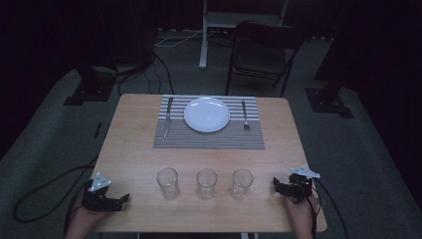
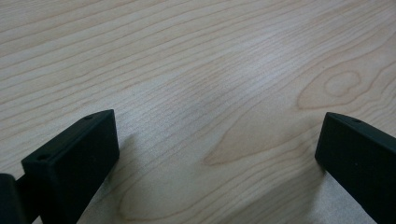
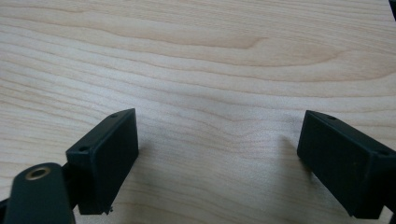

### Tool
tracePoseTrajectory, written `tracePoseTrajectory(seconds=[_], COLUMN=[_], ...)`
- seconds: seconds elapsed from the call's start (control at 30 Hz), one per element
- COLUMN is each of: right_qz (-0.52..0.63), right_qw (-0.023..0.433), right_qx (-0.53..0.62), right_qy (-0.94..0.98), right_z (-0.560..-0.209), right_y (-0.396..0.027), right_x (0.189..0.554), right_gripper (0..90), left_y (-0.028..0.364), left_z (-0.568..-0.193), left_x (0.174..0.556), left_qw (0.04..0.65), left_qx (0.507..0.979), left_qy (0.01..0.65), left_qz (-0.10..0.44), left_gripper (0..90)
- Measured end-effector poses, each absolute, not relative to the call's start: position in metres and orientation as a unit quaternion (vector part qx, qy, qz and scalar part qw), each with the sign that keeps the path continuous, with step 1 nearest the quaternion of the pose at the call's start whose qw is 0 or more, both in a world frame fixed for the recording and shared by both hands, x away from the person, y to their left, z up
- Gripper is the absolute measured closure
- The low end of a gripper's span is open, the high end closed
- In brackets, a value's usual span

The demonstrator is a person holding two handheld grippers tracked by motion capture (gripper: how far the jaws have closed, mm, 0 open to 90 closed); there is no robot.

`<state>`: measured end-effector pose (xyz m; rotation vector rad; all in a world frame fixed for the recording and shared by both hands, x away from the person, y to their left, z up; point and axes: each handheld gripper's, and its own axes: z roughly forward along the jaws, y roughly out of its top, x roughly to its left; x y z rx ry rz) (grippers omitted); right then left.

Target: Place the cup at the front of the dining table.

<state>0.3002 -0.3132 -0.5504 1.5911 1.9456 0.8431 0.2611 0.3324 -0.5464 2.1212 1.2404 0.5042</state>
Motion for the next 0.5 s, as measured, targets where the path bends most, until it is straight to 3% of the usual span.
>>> tracePoseTrajectory(seconds=[0.5], right_qz=[0.309], right_qw=[0.242], right_qx=[0.583], right_qy=[0.712], right_z=[-0.5504], right_y=[-0.3132], right_x=[0.3003], right_gripper=[12.2], left_y=[0.3353], left_z=[-0.5431], left_x=[0.2605], left_qw=[0.302], left_qx=[0.826], left_qy=[0.445], left_qz=[0.170], left_gripper=[0.1])
